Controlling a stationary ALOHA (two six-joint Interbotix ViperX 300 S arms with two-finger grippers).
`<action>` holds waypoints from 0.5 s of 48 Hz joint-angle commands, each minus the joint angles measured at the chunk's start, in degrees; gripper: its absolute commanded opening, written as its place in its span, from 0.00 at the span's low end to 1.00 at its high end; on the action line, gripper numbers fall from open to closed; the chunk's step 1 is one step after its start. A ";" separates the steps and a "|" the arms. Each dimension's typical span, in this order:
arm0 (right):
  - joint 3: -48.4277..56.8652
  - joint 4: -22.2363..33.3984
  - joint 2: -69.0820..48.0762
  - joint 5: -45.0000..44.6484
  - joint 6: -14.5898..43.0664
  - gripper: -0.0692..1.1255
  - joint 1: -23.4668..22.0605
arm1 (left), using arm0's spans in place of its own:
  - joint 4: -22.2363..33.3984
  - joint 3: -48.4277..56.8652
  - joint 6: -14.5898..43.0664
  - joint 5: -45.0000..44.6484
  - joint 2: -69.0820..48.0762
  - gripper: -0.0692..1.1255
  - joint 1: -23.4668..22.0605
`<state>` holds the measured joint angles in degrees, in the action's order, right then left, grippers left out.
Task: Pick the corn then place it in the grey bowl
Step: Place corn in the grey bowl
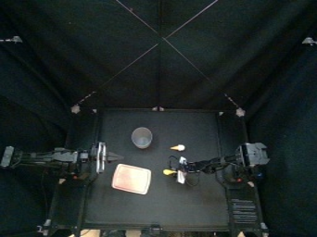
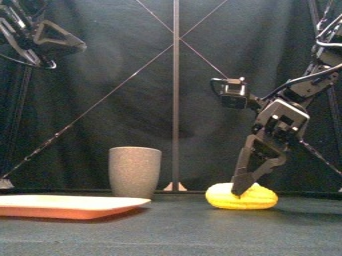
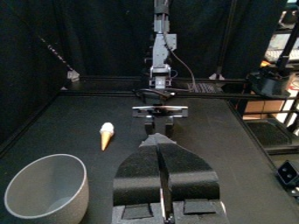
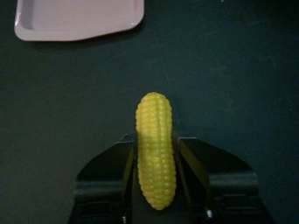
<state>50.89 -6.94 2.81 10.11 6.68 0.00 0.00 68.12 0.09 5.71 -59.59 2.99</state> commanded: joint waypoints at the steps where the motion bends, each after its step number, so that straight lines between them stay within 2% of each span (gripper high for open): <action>1: -2.55 0.97 -0.70 0.09 -0.53 0.47 -1.14 | 0.00 -1.41 0.00 0.26 0.00 0.03 0.09; 8: -7.03 4.83 -1.76 0.00 -0.35 0.46 -4.48 | 0.00 -1.41 0.00 0.26 0.00 0.03 0.00; 14: -13.27 10.28 -2.81 -1.32 -0.09 0.46 -8.35 | 0.00 -1.41 0.09 0.26 0.09 0.03 0.09; 24: -23.91 14.41 -1.76 -4.83 -0.09 0.46 -13.36 | 0.00 -1.49 0.09 0.26 0.00 0.03 0.09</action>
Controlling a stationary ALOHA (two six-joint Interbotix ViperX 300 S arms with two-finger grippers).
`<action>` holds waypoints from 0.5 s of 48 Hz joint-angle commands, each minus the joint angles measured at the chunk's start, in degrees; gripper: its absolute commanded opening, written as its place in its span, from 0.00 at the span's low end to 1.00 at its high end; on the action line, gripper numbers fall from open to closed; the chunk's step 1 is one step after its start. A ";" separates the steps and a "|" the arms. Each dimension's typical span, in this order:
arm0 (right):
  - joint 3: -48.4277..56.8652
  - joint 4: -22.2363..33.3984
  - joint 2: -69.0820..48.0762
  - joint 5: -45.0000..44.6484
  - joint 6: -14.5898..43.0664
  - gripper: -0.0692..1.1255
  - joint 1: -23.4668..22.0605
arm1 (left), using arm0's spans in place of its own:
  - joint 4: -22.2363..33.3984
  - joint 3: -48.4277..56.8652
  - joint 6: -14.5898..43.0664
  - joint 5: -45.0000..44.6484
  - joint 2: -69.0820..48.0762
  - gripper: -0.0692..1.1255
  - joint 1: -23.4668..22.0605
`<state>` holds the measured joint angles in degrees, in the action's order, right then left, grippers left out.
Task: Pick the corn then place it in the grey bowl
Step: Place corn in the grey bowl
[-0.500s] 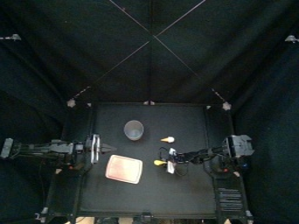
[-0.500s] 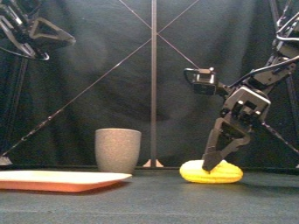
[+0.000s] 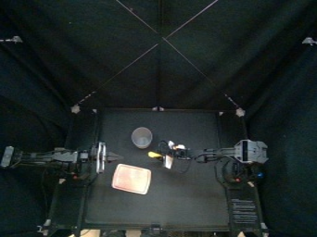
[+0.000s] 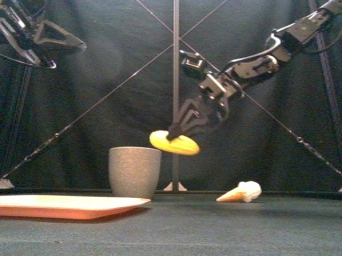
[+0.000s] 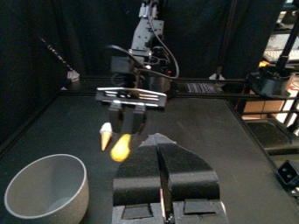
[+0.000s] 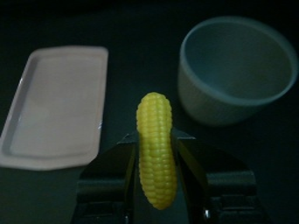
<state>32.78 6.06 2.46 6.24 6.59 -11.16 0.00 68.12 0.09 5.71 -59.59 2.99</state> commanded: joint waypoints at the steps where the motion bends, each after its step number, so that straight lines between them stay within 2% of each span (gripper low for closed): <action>1: -6.68 1.58 -1.14 -1.23 0.00 0.46 -2.55 | 0.00 -1.49 0.09 0.26 0.00 0.03 0.09; 17: -19.69 1.41 7.12 -2.46 0.09 0.47 -6.77 | 0.00 -1.49 0.09 0.26 0.00 0.03 0.09; 24: -23.99 0.53 11.69 -5.80 0.18 0.54 -7.82 | 0.00 -1.49 0.00 0.26 0.09 0.03 0.09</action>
<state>12.22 7.29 13.71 1.76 6.77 -18.11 0.00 68.12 0.09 5.71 -59.68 2.99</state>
